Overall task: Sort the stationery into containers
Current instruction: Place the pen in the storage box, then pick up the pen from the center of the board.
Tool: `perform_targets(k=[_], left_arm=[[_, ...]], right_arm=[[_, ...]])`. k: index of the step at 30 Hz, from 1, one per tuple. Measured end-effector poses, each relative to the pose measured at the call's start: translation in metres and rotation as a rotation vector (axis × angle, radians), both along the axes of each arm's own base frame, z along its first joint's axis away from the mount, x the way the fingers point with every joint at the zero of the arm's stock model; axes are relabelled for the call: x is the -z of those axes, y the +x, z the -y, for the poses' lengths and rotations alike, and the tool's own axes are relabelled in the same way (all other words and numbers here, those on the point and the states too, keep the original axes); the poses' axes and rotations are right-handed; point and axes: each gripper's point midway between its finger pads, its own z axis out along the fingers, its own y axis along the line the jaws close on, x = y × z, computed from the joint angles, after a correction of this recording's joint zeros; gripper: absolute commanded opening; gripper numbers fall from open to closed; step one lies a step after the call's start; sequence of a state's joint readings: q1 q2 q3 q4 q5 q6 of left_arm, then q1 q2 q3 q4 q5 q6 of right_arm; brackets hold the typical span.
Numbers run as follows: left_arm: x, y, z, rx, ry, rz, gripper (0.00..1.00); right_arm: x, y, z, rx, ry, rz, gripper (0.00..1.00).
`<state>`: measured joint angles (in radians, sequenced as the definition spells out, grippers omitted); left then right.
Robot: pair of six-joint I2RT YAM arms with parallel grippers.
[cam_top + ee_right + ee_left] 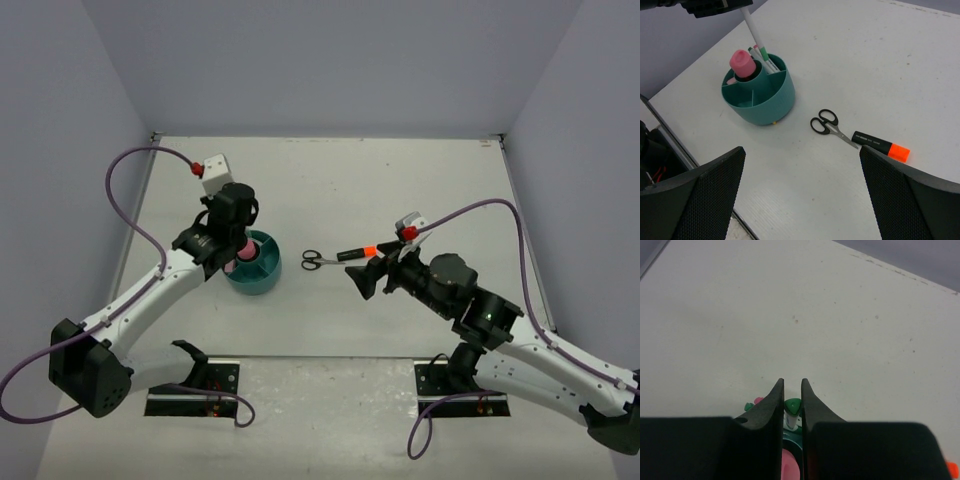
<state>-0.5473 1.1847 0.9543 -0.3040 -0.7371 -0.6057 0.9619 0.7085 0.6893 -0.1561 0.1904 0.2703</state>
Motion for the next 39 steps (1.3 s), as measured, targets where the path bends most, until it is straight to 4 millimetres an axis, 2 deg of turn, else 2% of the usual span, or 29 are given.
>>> perform_targets(k=[2, 3, 5, 9, 11, 14, 16, 19, 23, 26, 29, 34, 39], left_arm=[[0.004, -0.001, -0.001, -0.001, 0.003, -0.006, 0.01], [0.005, -0.001, -0.001, 0.000, 0.002, -0.007, 0.10], [0.011, -0.002, 0.000, 0.006, 0.002, -0.016, 0.37], [0.023, -0.005, 0.004, 0.035, -0.008, -0.038, 0.62], [0.026, -0.007, 0.007, 0.051, -0.017, -0.045, 0.65], [0.019, -0.010, 0.010, 0.079, -0.043, -0.029, 0.65], [0.008, -0.013, 0.011, 0.094, -0.068, 0.000, 0.65], [-0.012, -0.020, 0.010, 0.113, -0.106, 0.050, 0.72], [-0.039, -0.033, 0.010, 0.157, -0.146, 0.101, 0.89], [-0.065, -0.045, 0.008, 0.192, -0.173, 0.154, 0.94], [-0.085, -0.056, 0.006, 0.218, -0.200, 0.201, 0.96], [-0.087, -0.065, 0.007, 0.261, -0.197, 0.194, 1.00], [-0.063, -0.069, 0.019, 0.338, -0.154, 0.094, 1.00]], right_arm=[[0.006, 0.001, -0.001, -0.001, -0.015, -0.011, 0.99], [0.009, 0.001, -0.002, -0.002, -0.020, -0.015, 0.99], [0.010, 0.001, -0.002, -0.005, -0.024, -0.018, 0.99], [0.012, 0.001, -0.004, -0.005, -0.026, -0.021, 0.99], [0.017, 0.004, -0.006, 0.001, -0.037, -0.035, 0.99], [0.036, 0.011, -0.012, 0.018, -0.075, -0.084, 0.99], [0.058, 0.017, -0.016, 0.041, -0.121, -0.146, 0.99], [0.092, 0.030, -0.017, 0.104, -0.196, -0.250, 0.99], [0.122, 0.054, -0.003, 0.275, -0.244, -0.383, 0.99], [0.137, 0.077, 0.015, 0.458, -0.239, -0.461, 0.99], [0.150, 0.092, 0.030, 0.654, -0.217, -0.536, 0.99], [0.170, 0.104, 0.036, 0.836, -0.218, -0.594, 0.99], [0.181, 0.104, 0.064, 0.964, -0.275, -0.601, 0.99]])
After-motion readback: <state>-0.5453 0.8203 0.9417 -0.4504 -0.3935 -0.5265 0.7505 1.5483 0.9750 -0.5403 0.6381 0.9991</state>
